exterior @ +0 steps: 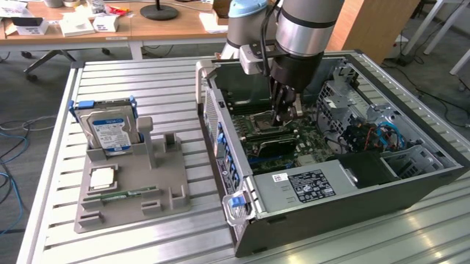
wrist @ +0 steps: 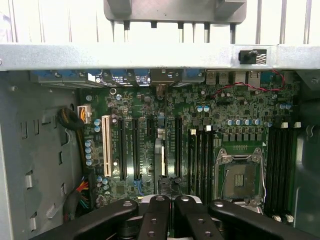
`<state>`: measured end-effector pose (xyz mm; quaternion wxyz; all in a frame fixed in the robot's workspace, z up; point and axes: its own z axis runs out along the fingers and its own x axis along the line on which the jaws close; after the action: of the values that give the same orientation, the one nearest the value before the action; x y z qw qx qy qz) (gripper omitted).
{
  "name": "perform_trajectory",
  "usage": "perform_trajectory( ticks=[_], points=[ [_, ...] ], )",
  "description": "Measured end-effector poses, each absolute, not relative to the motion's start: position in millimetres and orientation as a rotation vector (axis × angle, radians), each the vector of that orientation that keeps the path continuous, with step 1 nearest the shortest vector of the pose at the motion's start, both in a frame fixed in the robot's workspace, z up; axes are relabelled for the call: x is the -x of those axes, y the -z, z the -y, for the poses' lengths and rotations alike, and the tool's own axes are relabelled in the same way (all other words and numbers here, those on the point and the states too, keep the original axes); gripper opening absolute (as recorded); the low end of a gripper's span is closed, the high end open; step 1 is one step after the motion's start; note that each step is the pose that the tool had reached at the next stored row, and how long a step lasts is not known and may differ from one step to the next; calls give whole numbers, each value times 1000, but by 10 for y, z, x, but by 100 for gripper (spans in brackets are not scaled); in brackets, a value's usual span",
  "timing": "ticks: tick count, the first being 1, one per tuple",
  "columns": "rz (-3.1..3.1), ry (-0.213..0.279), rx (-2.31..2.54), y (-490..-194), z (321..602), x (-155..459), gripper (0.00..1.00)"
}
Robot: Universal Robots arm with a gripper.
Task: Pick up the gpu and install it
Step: 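Press down on the gpu until it lock into place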
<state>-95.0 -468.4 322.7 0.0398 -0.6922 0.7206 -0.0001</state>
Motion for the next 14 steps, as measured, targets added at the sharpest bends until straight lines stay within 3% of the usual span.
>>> perform_trajectory(
  ticks=[14],
  points=[
    [-2277,-27,2082,-3212,4679,950,11]
  ],
)
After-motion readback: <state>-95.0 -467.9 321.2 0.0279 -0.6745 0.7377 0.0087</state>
